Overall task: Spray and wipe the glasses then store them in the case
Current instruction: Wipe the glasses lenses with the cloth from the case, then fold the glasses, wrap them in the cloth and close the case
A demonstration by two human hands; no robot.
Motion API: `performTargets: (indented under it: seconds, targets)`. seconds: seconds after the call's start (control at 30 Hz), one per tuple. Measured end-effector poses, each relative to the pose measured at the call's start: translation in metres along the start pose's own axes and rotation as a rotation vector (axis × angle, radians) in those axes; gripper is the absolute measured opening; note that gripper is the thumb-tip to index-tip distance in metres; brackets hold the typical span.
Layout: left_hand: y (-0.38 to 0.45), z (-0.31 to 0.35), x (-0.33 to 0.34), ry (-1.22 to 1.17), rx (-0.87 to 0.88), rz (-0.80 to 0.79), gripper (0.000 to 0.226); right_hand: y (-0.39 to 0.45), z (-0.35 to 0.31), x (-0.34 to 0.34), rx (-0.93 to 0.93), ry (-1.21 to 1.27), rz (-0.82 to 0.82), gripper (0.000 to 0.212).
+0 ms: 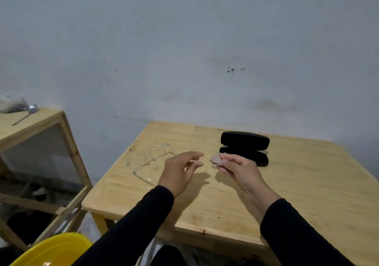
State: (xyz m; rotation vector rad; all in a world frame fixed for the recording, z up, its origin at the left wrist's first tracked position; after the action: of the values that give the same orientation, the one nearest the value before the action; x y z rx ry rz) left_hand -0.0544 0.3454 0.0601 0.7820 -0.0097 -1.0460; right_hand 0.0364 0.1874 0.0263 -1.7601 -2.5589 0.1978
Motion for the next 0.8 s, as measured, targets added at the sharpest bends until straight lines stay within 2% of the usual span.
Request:
performTargets:
  seconds: [0.17, 0.23, 0.37, 0.53, 0.6, 0.7, 0.8]
  targets:
    - [0.011, 0.012, 0.065, -0.180, -0.095, -0.137, 0.025, -0.006, -0.003, -0.026, -0.009, -0.059, 0.013, 0.019]
    - [0.015, 0.013, 0.075, -0.189, -0.128, -0.134, 0.022, -0.007, -0.006, -0.037, -0.025, -0.074, 0.031, 0.023]
    - [0.025, 0.008, 0.079, -0.214, -0.223, -0.066, 0.013, -0.007, -0.004, -0.051, 0.001, -0.153, 0.048, 0.043]
    - [0.041, -0.002, 0.069, -0.174, -0.311, 0.022, 0.009, -0.008, -0.012, -0.057, -0.077, -0.533, 0.114, 0.032]
    - [0.046, -0.005, 0.067, -0.156, -0.335, 0.028, 0.008, -0.005, -0.017, -0.056, -0.124, -0.613, 0.139, 0.029]
    - [0.050, -0.007, 0.068, -0.149, -0.370, 0.004, 0.011, 0.000, -0.026, -0.050, -0.178, -0.635, 0.164, 0.027]
    - [0.051, -0.006, 0.072, -0.178, -0.385, -0.025, 0.012, 0.003, -0.033, -0.043, -0.219, -0.510, 0.134, 0.021]
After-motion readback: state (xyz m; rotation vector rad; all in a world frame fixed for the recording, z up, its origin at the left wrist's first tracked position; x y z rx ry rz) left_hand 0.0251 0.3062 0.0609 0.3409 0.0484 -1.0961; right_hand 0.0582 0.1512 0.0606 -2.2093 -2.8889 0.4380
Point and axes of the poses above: each hand's wrist, its own y-axis towards the middle knuckle, its own x-axis out of the palm, z = x × y, the point moved 7 cm from there along y, towards the middle knuckle, and after that the axes turned 12 degrees about -y, right-handed, at the moved point
